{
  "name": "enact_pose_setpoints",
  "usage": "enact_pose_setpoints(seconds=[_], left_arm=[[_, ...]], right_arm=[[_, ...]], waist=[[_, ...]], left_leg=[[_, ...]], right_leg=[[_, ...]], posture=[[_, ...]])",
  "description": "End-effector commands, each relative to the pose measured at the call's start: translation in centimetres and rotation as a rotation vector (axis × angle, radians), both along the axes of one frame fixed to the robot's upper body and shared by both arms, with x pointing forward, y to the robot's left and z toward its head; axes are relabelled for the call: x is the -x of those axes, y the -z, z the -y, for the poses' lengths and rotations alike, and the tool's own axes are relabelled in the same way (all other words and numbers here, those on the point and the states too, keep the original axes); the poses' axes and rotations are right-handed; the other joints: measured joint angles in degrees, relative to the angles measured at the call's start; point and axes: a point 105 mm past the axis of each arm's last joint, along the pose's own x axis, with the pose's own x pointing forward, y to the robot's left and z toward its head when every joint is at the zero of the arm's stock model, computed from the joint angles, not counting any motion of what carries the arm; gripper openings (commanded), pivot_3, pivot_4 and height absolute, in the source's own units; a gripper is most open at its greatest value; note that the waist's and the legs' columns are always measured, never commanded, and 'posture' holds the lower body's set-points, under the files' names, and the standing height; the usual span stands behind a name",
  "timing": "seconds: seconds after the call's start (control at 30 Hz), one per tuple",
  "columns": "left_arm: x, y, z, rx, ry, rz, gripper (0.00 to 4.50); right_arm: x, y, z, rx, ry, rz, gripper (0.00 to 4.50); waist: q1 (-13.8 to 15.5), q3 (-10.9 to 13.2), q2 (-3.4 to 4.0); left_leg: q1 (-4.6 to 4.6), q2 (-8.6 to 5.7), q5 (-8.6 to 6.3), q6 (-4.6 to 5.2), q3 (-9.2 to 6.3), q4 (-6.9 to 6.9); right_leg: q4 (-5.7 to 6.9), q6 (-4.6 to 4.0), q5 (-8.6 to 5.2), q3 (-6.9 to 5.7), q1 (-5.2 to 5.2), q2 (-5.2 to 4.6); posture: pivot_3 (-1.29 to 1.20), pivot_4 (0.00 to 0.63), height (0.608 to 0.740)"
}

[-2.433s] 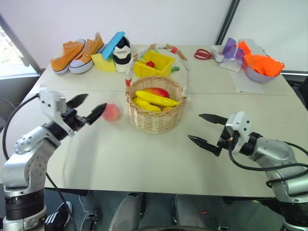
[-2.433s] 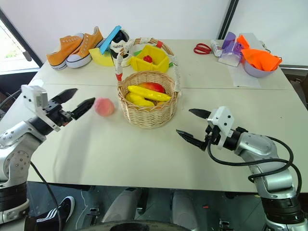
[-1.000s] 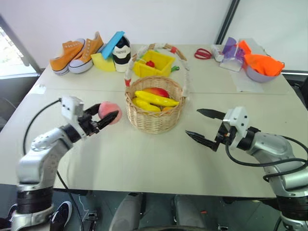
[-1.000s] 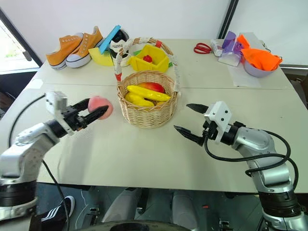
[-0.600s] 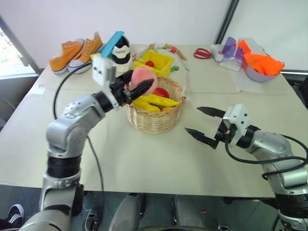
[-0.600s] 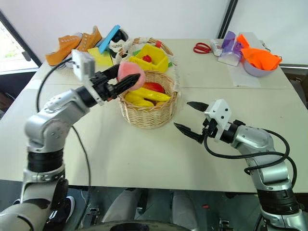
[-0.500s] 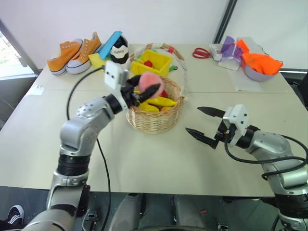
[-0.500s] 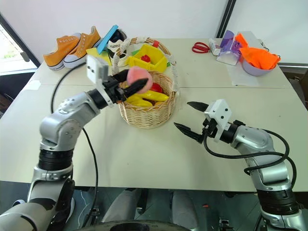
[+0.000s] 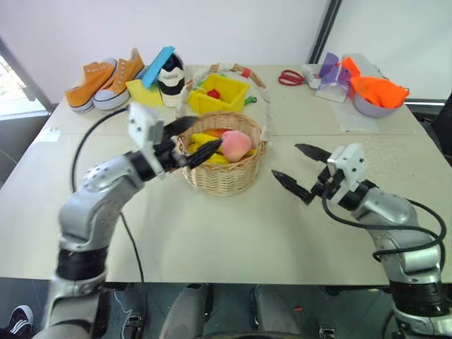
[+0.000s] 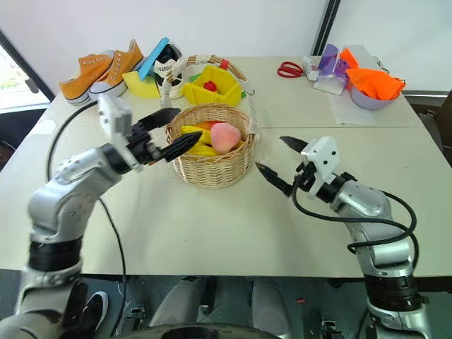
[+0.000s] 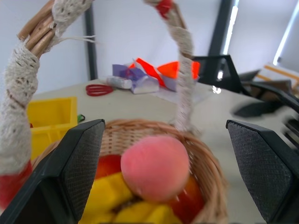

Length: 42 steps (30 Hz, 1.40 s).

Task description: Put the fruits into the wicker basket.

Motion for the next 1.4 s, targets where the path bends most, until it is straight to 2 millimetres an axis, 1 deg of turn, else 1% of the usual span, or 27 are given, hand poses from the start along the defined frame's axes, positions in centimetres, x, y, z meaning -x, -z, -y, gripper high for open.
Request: enact_pose_setpoints(seconds=[0.03, 0.1, 0.13, 0.17, 0.2, 0.37, 0.47, 0.67, 0.73, 0.8, 0.83, 0.87, 0.97, 1.0, 1.1, 1.17, 1.2, 1.27, 1.37, 1.4], left_arm=[[2.1, 0.0, -4.5, -0.041, -0.065, 0.028, 4.45], [3.0, 1.1, -7.6, -0.041, -0.144, 0.007, 4.45], [3.5, 1.8, -8.9, -0.037, -0.181, -0.004, 4.45], [3.8, 2.5, -10.0, -0.04, -0.218, -0.01, 4.45], [4.2, 3.1, -10.5, -0.053, -0.235, -0.011, 4.45], [5.8, 5.5, -11.1, -0.082, -0.267, -0.027, 4.45], [5.9, 5.3, -10.8, -0.037, -0.294, -0.007, 4.45], [5.7, 4.9, -10.2, -0.015, -0.304, 0.017, 4.45], [5.7, 4.9, -10.0, -0.015, -0.302, 0.017, 4.5], [5.6, 4.9, -9.9, -0.01, -0.297, 0.015, 4.5], [5.6, 4.9, -9.8, -0.009, -0.295, 0.015, 4.5], [5.5, 4.9, -9.7, -0.009, -0.295, 0.016, 4.5], [5.2, 4.8, -9.5, -0.006, -0.287, 0.018, 4.5], [5.1, 4.8, -9.5, -0.006, -0.283, 0.019, 4.5], [4.7, 4.7, -9.1, 0.005, -0.272, 0.022, 4.5], [4.5, 4.6, -8.9, 0.017, -0.26, 0.019, 4.5], [4.4, 4.6, -8.6, 0.023, -0.25, 0.02, 4.5], [4.1, 4.5, -8.3, 0.036, -0.235, 0.02, 4.5], [3.3, 4.1, -7.1, 0.058, -0.19, 0.025, 4.5], [3.2, 4.0, -6.5, 0.06, -0.161, 0.023, 4.5]], right_arm=[[-0.3, -2.3, -0.4, -0.094, 0.064, 0.071, 4.5], [-0.8, -2.9, -1.2, -0.119, 0.103, 0.09, 4.5], [-1.1, -3.2, -1.7, -0.139, 0.113, 0.088, 4.5], [-1.4, -3.3, -2.3, -0.155, 0.11, 0.078, 4.5], [-1.6, -3.3, -2.9, -0.146, 0.109, 0.074, 4.5], [-3.0, -3.3, -5.1, -0.175, 0.09, 0.043, 4.5], [-4.0, -3.0, -5.9, -0.164, 0.087, 0.029, 4.5], [-6.8, -3.1, -5.4, -0.141, 0.187, 0.037, 4.5], [-7.3, -3.0, -5.2, -0.143, 0.201, 0.03, 3.95], [-7.6, -2.9, -4.9, -0.135, 0.216, 0.026, 3.18], [-7.7, -2.9, -4.8, -0.134, 0.216, 0.028, 2.58], [-7.7, -2.9, -4.8, -0.136, 0.216, 0.029, 2.13], [-7.3, -3.1, -4.6, -0.142, 0.208, 0.036, 0.5], [-7.3, -3.2, -4.5, -0.142, 0.212, 0.039, 0.09], [-7.2, -3.6, -3.4, -0.139, 0.239, 0.054, 0.1], [-7.4, -3.8, -2.1, -0.126, 0.27, 0.065, 0.1], [-7.4, -4.0, -1.0, -0.121, 0.291, 0.07, 0.1], [-7.3, -4.3, 0.7, -0.119, 0.32, 0.08, 0.1], [-7.1, -5.0, 6.5, -0.111, 0.471, 0.104, 0.1], [-6.7, -5.2, 8.7, -0.098, 0.52, 0.114, 0.1]], waist=[[0.1, 0.0, 0.04], [0.1, 0.0, 0.06], [0.1, 0.0, 0.06], [0.2, 0.0, 0.06], [0.3, 0.0, 0.06], [0.6, 0.0, 0.03], [0.4, 0.0, 0.03], [0.1, 0.0, 0.04], [0.0, 0.0, 0.04], [0.1, 0.0, 0.04], [0.1, 0.0, 0.04], [0.1, 0.0, 0.05], [0.1, 0.0, 0.05], [0.1, 0.0, 0.05], [0.2, 0.0, 0.05], [0.3, 0.0, 0.06], [0.3, 0.0, 0.06], [0.5, 0.0, 0.06], [0.6, 0.0, 0.06], [0.6, 0.0, 0.07]], left_leg=[[0.0, 0.0, 0.01, -0.02, 0.0, -0.04], [0.01, 0.01, 0.01, -0.03, 0.0, -0.1], [0.01, 0.01, 0.01, -0.03, 0.0, -0.1], [0.01, 0.01, 0.01, -0.04, 0.0, -0.1], [0.02, 0.0, 0.0, -0.05, 0.0, -0.09], [0.01, -0.03, -0.08, -0.16, -0.01, -0.09], [0.02, -0.03, -0.09, -0.16, -0.02, -0.11], [0.03, -0.02, -0.07, -0.15, -0.02, -0.12], [0.04, -0.01, -0.04, -0.12, -0.02, -0.14], [0.04, -0.01, -0.02, -0.1, -0.02, -0.15], [0.04, -0.01, -0.02, -0.1, -0.02, -0.15], [0.04, -0.01, -0.02, -0.1, -0.02, -0.15], [0.03, -0.02, -0.02, -0.1, -0.02, -0.14], [0.03, -0.02, -0.03, -0.11, -0.02, -0.14], [0.03, -0.02, -0.03, -0.11, -0.02, -0.14], [0.03, -0.02, -0.03, -0.11, -0.01, -0.14], [0.03, -0.04, -0.03, -0.11, -0.02, -0.14], [0.02, -0.06, -0.03, -0.11, -0.02, -0.14], [0.01, -0.06, -0.03, -0.11, -0.02, -0.14], [0.01, -0.06, -0.03, -0.1, -0.02, -0.14]], right_leg=[[0.02, -0.02, -0.01, 0.0, -0.03, 0.0], [0.04, -0.1, -0.06, 0.01, -0.06, -0.01], [0.03, -0.22, -0.12, 0.0, -0.12, -0.02], [0.02, -0.3, -0.16, 0.0, -0.21, -0.02], [0.01, -0.31, -0.16, 0.0, -0.23, -0.04], [-0.13, -0.36, -0.18, -0.04, -0.18, -0.1], [-0.15, -0.37, -0.18, -0.05, -0.17, -0.09], [-0.03, -0.33, -0.14, -0.04, -0.26, -0.05], [0.01, -0.32, -0.13, -0.04, -0.27, -0.03], [0.01, -0.26, -0.1, -0.04, -0.28, -0.02], [0.01, -0.2, -0.07, -0.04, -0.28, -0.02], [0.01, -0.2, -0.06, -0.04, -0.28, -0.02], [0.01, -0.19, -0.06, -0.04, -0.27, -0.02], [0.01, -0.19, -0.06, -0.04, -0.28, -0.02], [0.01, -0.19, -0.06, -0.04, -0.28, -0.02], [0.0, -0.19, -0.06, -0.04, -0.27, -0.03], [0.0, -0.19, -0.06, -0.04, -0.28, -0.04], [-0.01, -0.19, -0.06, -0.04, -0.27, -0.06], [-0.04, -0.18, -0.06, -0.05, -0.24, -0.07], [-0.05, -0.18, -0.06, -0.06, -0.23, -0.07]], posture=[[0.0, 0.15, 0.74], [0.0, 0.15, 0.74], [0.0, 0.15, 0.74], [0.0, 0.15, 0.74], [0.0, 0.15, 0.74], [0.0, 0.15, 0.74], [0.0, 0.15, 0.74], [0.0, 0.15, 0.74], [0.0, 0.15, 0.74], [0.0, 0.15, 0.74], [0.0, 0.15, 0.74], [0.0, 0.15, 0.74], [0.0, 0.15, 0.74], [0.0, 0.15, 0.74], [0.0, 0.15, 0.74], [0.0, 0.15, 0.74], [0.0, 0.15, 0.74], [0.0, 0.15, 0.74], [0.0, 0.15, 0.74], [0.0, 0.15, 0.74]])
